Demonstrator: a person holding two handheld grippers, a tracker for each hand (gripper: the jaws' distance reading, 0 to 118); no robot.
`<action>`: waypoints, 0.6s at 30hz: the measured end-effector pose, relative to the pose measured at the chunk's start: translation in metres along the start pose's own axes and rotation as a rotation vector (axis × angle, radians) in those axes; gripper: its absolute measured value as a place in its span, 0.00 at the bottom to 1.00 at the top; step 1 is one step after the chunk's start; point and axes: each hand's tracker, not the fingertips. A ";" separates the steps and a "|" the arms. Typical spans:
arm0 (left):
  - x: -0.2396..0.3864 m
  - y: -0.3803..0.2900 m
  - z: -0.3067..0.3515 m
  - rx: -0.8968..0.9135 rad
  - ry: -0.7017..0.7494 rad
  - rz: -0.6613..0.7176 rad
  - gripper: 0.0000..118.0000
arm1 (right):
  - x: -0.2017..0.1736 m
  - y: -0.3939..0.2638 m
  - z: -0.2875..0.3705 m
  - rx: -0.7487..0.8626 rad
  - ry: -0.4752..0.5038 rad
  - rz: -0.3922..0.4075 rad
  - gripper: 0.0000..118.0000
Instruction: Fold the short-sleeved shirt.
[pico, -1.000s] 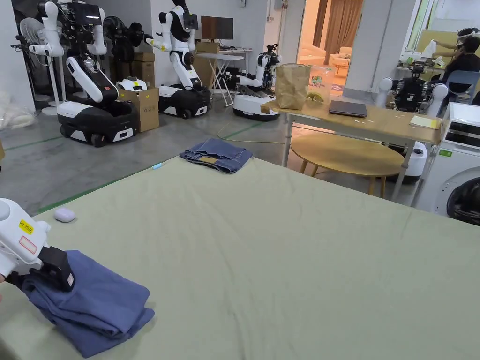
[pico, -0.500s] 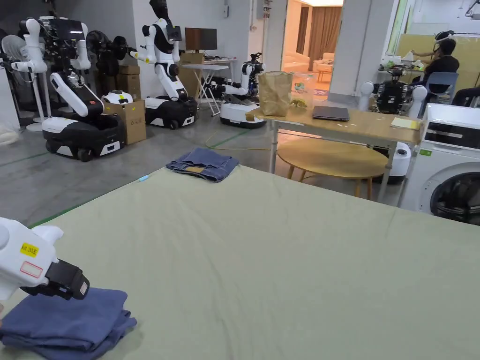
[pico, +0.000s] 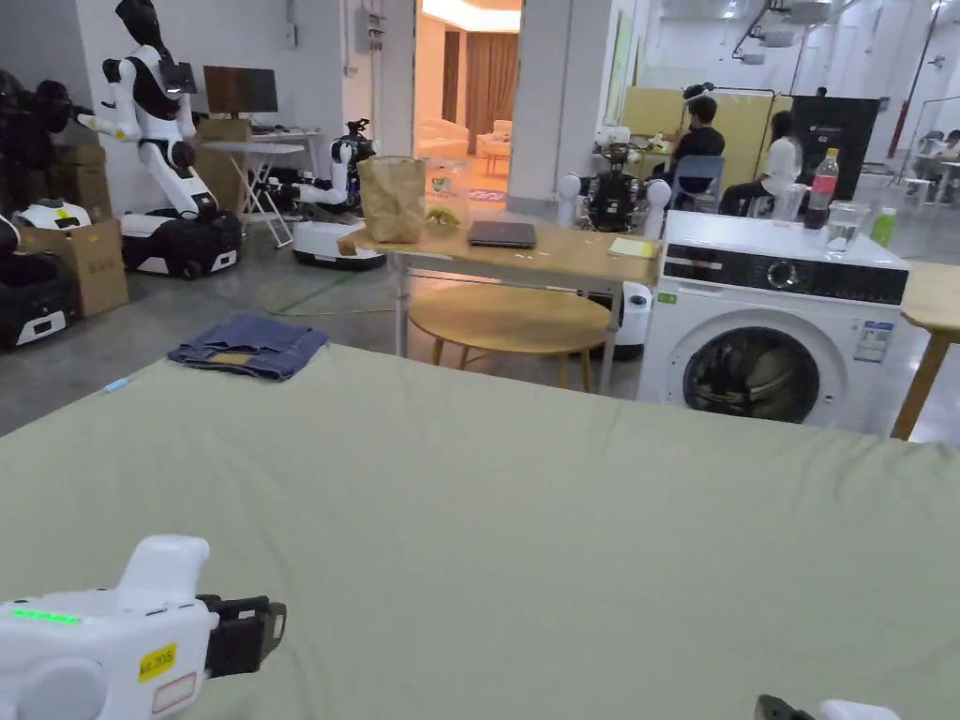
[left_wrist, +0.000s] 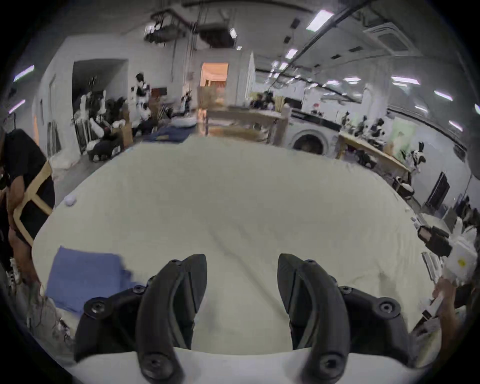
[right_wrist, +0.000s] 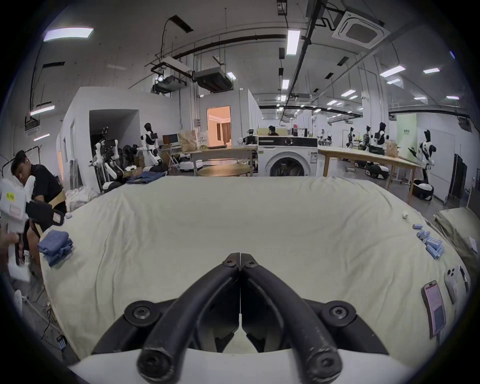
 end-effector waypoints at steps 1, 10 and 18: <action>0.016 -0.005 -0.005 0.031 -0.013 0.000 0.48 | 0.002 0.003 0.002 0.011 -0.009 -0.003 0.00; 0.136 -0.019 -0.009 0.319 0.029 -0.070 0.47 | 0.013 0.021 0.007 0.103 -0.070 0.009 0.00; 0.169 -0.014 -0.004 0.397 0.052 -0.088 0.02 | 0.010 0.024 0.012 0.158 -0.104 0.000 0.00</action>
